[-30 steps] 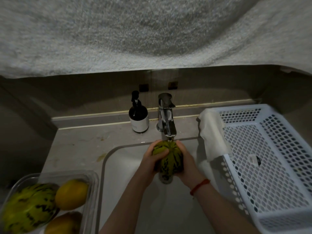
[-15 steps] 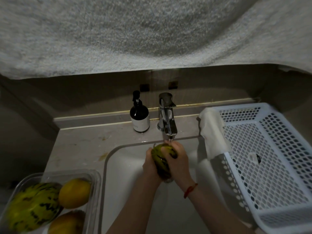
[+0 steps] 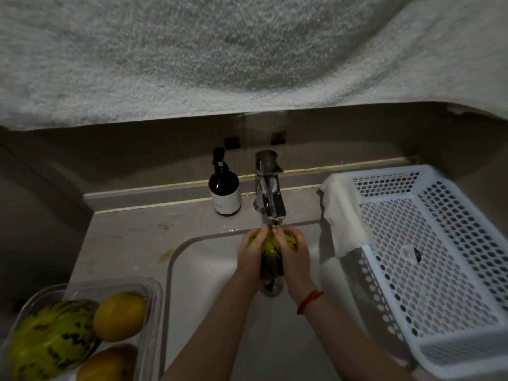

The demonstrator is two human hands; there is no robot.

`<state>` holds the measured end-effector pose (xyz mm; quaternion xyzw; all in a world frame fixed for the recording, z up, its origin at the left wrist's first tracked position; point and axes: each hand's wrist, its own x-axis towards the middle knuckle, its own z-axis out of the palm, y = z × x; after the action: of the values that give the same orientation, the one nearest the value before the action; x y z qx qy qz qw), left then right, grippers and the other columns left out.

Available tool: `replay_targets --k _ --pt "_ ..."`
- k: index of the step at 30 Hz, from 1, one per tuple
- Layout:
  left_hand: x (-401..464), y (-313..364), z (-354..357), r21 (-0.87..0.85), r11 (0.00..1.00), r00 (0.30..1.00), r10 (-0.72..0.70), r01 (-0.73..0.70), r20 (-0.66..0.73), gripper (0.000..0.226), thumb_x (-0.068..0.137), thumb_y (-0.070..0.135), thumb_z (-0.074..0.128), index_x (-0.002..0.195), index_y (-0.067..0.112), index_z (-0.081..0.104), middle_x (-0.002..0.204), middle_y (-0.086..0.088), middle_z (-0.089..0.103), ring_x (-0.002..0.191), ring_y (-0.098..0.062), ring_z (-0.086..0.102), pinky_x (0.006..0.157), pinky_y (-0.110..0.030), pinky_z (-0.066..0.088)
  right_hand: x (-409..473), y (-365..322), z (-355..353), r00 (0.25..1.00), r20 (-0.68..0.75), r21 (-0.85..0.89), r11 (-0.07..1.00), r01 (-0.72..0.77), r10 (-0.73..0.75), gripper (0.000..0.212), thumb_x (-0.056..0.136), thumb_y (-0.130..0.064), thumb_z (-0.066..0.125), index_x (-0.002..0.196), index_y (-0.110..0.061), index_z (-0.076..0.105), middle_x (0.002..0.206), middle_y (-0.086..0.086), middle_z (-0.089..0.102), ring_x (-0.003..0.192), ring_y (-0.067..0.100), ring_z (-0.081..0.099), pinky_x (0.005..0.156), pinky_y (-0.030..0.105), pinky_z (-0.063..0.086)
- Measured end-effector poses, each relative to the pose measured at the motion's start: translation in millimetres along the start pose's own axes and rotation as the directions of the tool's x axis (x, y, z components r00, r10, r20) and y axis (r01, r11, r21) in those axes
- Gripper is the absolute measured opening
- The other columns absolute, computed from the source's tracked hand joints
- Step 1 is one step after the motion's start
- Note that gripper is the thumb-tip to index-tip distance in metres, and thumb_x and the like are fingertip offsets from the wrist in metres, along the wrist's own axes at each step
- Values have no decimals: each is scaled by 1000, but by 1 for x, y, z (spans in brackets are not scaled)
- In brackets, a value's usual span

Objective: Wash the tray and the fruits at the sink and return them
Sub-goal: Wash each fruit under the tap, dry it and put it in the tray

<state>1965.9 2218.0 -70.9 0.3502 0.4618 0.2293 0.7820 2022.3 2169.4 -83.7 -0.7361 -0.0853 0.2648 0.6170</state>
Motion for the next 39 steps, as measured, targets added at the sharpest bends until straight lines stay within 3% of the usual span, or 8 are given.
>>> replay_targets --k 9,12,16,20,24,28,34,39 --pt "7 -8 -3 -405 864 953 -254 299 164 51 93 49 36 107 10 64 94 -14 68 90 -27 64 80 -34 49 -1 3 -6 694 320 -496 510 702 -644 41 91 -34 37 110 -14 68 108 8 63 102 24 54 85 32 47" --pt "12 -5 -2 -167 949 963 -257 267 82 50 92 46 43 112 5 63 111 -20 64 108 -34 58 96 -43 46 7 2 -8 954 126 -91 954 286 -273 32 87 -37 51 98 -13 69 98 6 66 94 23 60 84 34 52" --pt "17 -11 -3 326 945 988 53 -4 -144 32 92 36 53 106 11 66 112 -16 64 107 -32 59 97 -47 47 9 5 -7 862 188 357 784 -507 471 44 91 -38 47 108 -2 64 107 21 64 104 37 60 96 50 48" --pt "11 -10 -6 -223 941 960 -220 255 170 46 92 39 46 109 -1 61 107 -20 63 104 -34 59 98 -43 45 -14 5 -5 987 -32 -149 978 149 -155 38 84 -44 50 108 -17 64 104 1 62 104 21 59 88 29 46" --pt "5 -13 -9 -284 884 907 -280 372 316 52 92 50 38 106 8 65 97 -14 66 90 -27 62 77 -35 48 -8 3 -8 767 173 -507 612 607 -618 35 77 -41 62 100 -16 70 107 0 64 93 8 52 83 20 43" --pt "5 -8 -8 0 924 900 -373 383 225 63 91 59 33 87 8 70 71 -13 67 67 -25 60 59 -25 44 15 -9 -12 945 99 -274 904 328 -313 10 82 -19 70 87 -11 73 79 -4 65 77 14 61 70 13 47" --pt "14 -10 -12 10 950 927 -308 313 212 72 94 63 19 105 12 68 84 -13 74 78 -25 71 60 -30 55 14 -6 -12 958 70 -255 924 285 -276 10 89 -14 61 84 -15 70 72 -7 61 69 -1 55 59 2 39" --pt "9 -17 -7 310 931 974 144 -193 176 23 88 39 60 100 20 66 99 -8 69 90 -23 68 70 -28 56 20 -5 -18 987 37 -11 987 -158 158 23 93 -23 51 90 -9 70 95 13 68 95 30 63 89 42 52"
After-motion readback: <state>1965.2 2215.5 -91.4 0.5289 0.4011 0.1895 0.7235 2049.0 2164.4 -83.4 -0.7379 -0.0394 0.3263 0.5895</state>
